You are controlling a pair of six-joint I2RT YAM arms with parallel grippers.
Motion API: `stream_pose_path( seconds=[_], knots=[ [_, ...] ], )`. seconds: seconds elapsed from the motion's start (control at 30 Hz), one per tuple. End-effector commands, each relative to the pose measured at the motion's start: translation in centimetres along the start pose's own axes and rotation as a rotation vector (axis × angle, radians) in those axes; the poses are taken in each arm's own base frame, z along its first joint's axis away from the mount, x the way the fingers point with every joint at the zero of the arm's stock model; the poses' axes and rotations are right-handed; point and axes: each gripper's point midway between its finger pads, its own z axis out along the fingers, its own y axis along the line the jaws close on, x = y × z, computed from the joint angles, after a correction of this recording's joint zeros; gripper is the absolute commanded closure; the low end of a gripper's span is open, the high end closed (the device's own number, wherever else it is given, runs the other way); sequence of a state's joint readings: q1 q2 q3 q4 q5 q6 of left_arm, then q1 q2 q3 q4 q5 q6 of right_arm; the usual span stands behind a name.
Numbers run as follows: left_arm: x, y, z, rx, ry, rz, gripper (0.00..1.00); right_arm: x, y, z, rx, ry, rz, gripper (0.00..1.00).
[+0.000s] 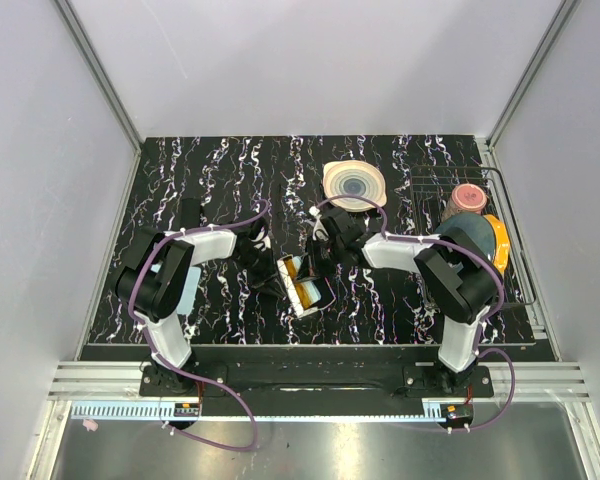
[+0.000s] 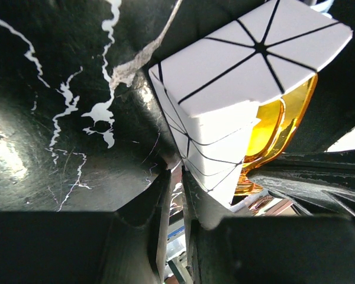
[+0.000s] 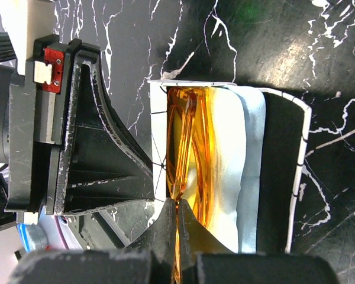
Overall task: Organize the sunglasses
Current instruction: Adjust the sunglasses in the sunglasses case, then close the case with sunglasses at the center of the board.
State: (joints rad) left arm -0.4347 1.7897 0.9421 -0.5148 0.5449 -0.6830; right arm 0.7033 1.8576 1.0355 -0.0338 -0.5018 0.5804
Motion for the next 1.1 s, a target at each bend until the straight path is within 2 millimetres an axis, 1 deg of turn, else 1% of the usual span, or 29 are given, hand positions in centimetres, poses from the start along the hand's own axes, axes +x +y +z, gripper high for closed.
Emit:
stream_pose_path(
  seconds=[0.0,0.17,0.23,0.27,0.3,0.33,0.37,0.4,0.43,0.5,0.53,0.6,0.67,0.77,0.83,0.87,0.93,0.97,1.03,1.07],
  knots=[
    [-2.5,2.4,1.0,-0.118,-0.102,0.034,0.82,0.5,0.7,0.6,-0.07,0.008,0.026,1.0],
    [-2.5,2.4,1.0,-0.118,-0.1,0.033,0.82,0.1,0.6,0.6,-0.056,-0.014,0.07,1.0],
    [-2.5,2.4,1.0,-0.118,-0.1,0.033,0.82,-0.5,0.7,0.2,-0.038,-0.038,0.066,0.96],
    [-2.6,2.5,1.0,-0.118,-0.101,0.032,0.82,-0.8,0.4,0.1,-0.01,-0.053,0.07,0.95],
    [-2.5,2.5,1.0,-0.118,-0.101,0.032,0.82,-1.2,0.6,-0.3,0.001,-0.069,0.06,0.9],
    [-2.5,2.4,1.0,-0.115,-0.099,0.035,0.82,-1.6,0.8,-0.6,0.009,-0.079,0.055,0.89],
    [-2.5,2.3,1.0,-0.115,-0.099,0.034,0.82,-1.6,0.3,-0.8,0.048,-0.079,0.061,0.88],
    [-2.5,2.4,1.0,-0.116,-0.1,0.034,0.82,-2.0,0.5,-1.3,0.059,-0.09,0.05,0.85],
    [-2.6,2.4,1.0,-0.116,-0.1,0.032,0.82,-2.1,0.5,-1.6,0.078,-0.088,0.049,0.79],
    [-2.6,2.3,1.0,-0.114,-0.1,0.035,0.82,-2.7,0.4,-2.3,0.112,-0.11,0.031,0.71],
    [-2.7,2.3,1.0,-0.113,-0.102,0.034,0.82,-2.9,0.7,-2.6,0.116,-0.113,0.022,0.64],
    [-2.7,2.1,1.0,-0.111,-0.104,0.037,0.82,-3.3,1.1,-3.2,0.116,-0.13,0.007,0.59],
    [-2.8,2.1,0.9,-0.111,-0.106,0.036,0.82,-3.5,1.5,-3.6,0.112,-0.136,-0.002,0.55],
    [-2.8,2.1,0.9,-0.11,-0.106,0.039,0.82,-3.8,2.1,-4.2,0.106,-0.144,-0.01,0.55],
    [-2.9,2.1,0.9,-0.111,-0.109,0.039,0.82,-4.1,2.6,-5.0,0.109,-0.162,-0.009,0.57],
    [-2.8,2.0,0.9,-0.111,-0.107,0.039,0.82,-4.5,2.7,-5.6,0.124,-0.19,-0.013,0.59],
    [-2.9,2.1,0.9,-0.111,-0.109,0.04,0.82,-5.3,1.6,-6.6,0.19,-0.23,0.016,0.64],
    [-2.9,2.0,0.9,-0.109,-0.109,0.041,0.82,-5.7,1.6,-7.3,0.197,-0.254,0.032,0.68],
    [-3.0,2.0,0.8,-0.111,-0.111,0.041,0.82,-6.3,-0.3,-8.3,0.265,-0.295,0.08,0.72],
    [-3.0,2.1,0.9,-0.114,-0.112,0.044,0.82,-6.4,-0.8,-8.7,0.286,-0.311,0.112,0.74]
  ],
)
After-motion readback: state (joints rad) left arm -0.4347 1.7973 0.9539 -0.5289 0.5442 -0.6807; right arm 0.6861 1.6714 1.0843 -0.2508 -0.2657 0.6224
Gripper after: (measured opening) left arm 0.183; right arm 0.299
